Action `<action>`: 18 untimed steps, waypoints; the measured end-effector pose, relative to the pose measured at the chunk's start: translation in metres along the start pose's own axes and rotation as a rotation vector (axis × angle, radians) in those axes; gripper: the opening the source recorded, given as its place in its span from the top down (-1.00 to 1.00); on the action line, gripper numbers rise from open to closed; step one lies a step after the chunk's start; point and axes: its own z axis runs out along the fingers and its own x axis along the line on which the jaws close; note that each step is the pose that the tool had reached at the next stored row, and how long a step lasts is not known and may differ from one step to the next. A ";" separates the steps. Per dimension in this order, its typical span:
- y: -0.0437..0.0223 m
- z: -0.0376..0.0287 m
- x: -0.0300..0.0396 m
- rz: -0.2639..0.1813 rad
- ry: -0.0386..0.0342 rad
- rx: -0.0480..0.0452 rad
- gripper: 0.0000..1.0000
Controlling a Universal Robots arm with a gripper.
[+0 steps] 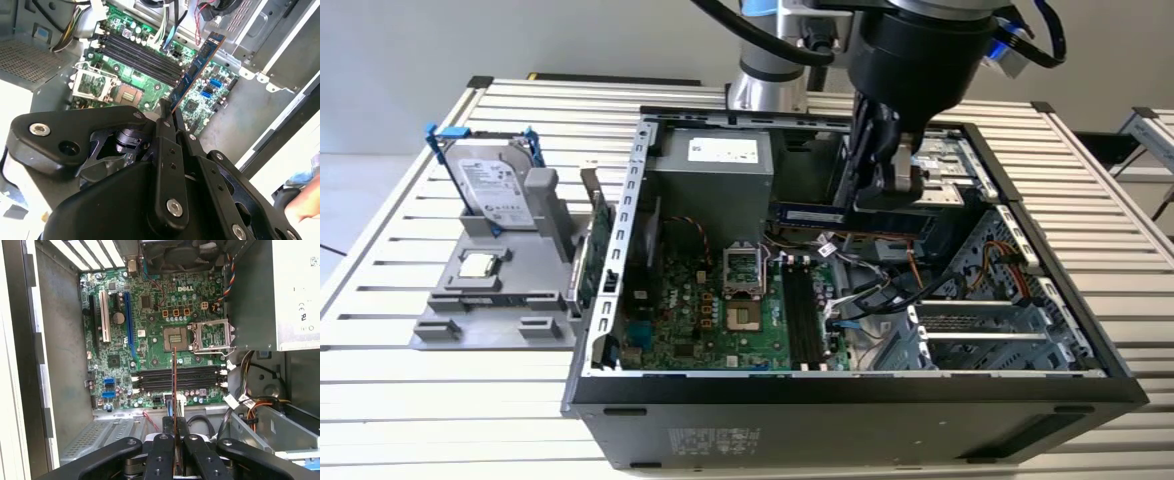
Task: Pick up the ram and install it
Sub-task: 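Insert the ram into the slot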
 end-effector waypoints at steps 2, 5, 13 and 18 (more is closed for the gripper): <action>-0.0023 0.0000 -0.0002 -0.001 0.0000 0.0000 1.00; -0.0059 0.0000 -0.0006 -0.003 0.0000 0.0000 1.00; -0.0161 0.0000 -0.0016 -0.010 0.0000 0.0003 1.00; -0.0219 0.0000 -0.0022 -0.013 0.0000 0.0003 1.00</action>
